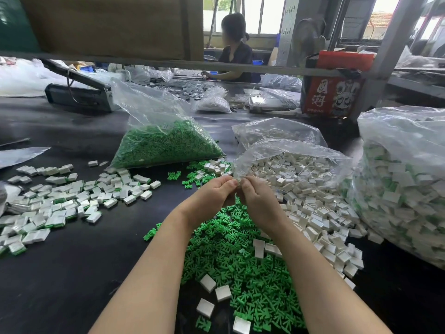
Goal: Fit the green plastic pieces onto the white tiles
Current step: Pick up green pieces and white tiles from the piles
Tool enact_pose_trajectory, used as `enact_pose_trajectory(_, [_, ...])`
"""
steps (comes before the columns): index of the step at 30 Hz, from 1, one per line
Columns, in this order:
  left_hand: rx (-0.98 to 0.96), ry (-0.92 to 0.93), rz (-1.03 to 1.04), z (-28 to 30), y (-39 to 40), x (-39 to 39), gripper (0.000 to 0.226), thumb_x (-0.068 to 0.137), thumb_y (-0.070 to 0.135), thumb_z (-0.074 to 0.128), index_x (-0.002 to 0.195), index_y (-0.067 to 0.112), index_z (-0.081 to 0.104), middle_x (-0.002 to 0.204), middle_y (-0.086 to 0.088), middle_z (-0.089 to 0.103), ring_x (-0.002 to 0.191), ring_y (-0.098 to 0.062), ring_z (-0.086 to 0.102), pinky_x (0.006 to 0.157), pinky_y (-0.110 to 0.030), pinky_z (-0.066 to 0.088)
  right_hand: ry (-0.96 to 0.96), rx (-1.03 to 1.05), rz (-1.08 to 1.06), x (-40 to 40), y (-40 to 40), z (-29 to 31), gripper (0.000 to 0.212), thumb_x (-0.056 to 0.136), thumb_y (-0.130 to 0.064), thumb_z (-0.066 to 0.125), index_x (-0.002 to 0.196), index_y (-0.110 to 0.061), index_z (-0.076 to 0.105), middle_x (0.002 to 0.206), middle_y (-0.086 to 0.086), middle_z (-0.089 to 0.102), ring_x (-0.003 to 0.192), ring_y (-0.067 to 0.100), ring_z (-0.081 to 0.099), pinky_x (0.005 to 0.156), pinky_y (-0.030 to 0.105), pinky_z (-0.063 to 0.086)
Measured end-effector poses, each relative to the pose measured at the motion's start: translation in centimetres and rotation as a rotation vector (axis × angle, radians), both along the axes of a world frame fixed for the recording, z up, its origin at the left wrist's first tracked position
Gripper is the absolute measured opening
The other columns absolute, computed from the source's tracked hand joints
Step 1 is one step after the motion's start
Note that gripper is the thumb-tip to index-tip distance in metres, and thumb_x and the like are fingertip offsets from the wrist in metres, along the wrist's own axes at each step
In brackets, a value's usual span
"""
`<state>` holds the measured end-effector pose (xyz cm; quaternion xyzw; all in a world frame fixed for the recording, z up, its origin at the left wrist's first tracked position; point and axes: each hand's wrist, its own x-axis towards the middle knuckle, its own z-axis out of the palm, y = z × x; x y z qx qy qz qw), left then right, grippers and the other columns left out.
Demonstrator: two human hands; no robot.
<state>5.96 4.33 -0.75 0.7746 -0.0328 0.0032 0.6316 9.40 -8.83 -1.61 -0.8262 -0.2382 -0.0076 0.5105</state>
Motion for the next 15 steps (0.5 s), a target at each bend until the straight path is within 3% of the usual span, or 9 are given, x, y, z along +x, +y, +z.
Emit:
enact_pose_trajectory(4, [0.004, 0.011, -0.005, 0.06, -0.13, -0.11, 0.023, 0.106, 0.017, 0.035, 0.098, 0.011, 0.055, 0.077, -0.005, 0.041, 0.07, -0.012, 0.037, 0.077, -0.034, 0.036, -0.029, -0.02, 0.008, -0.18, -0.04, 0.25, 0.035, 0.104, -0.017, 0.038, 0.071, -0.016, 0.05, 0.067, -0.002, 0.048, 0.065, 0.017, 0.043, 0.067, 0.048, 0.039])
enact_pose_trajectory(7, [0.035, 0.005, -0.017, 0.23, -0.24, -0.27, 0.027, 0.106, 0.015, 0.034, 0.089, 0.014, 0.055, 0.069, 0.002, 0.039, 0.06, -0.008, 0.035, 0.061, -0.022, 0.034, -0.062, -0.054, 0.017, -0.41, -0.12, 0.46, 0.035, 0.101, -0.022, 0.035, 0.068, -0.017, 0.046, 0.067, -0.001, 0.048, 0.064, 0.017, 0.042, 0.068, 0.048, 0.039])
enact_pose_trajectory(9, [0.044, 0.003, -0.033, 0.32, -0.18, -0.36, 0.029, 0.106, 0.015, 0.033, 0.083, 0.015, 0.051, 0.066, 0.002, 0.035, 0.059, -0.009, 0.03, 0.057, -0.025, 0.027, -0.091, -0.125, 0.045, -0.57, -0.22, 0.66, 0.029, 0.091, -0.031, 0.031, 0.07, -0.014, 0.044, 0.068, 0.003, 0.048, 0.066, 0.021, 0.043, 0.068, 0.047, 0.037])
enact_pose_trajectory(11, [0.043, 0.009, -0.048, 0.43, -0.17, -0.48, 0.029, 0.106, 0.014, 0.034, 0.081, 0.015, 0.048, 0.067, 0.001, 0.035, 0.061, -0.011, 0.03, 0.059, -0.027, 0.026, -0.127, -0.227, 0.066, -0.55, -0.34, 0.71, 0.025, 0.084, -0.034, 0.029, 0.071, -0.016, 0.04, 0.067, 0.001, 0.047, 0.066, 0.02, 0.042, 0.066, 0.042, 0.035])
enact_pose_trajectory(15, [0.079, 0.038, -0.061, 0.28, -0.17, -0.38, 0.024, 0.106, 0.016, 0.035, 0.09, 0.009, 0.051, 0.084, -0.011, 0.044, 0.078, -0.02, 0.038, 0.073, -0.034, 0.035, -0.181, -0.328, 0.06, -0.18, -0.5, 0.08, 0.026, 0.097, -0.024, 0.038, 0.072, -0.022, 0.038, 0.069, -0.003, 0.046, 0.07, 0.021, 0.045, 0.063, 0.034, 0.026])
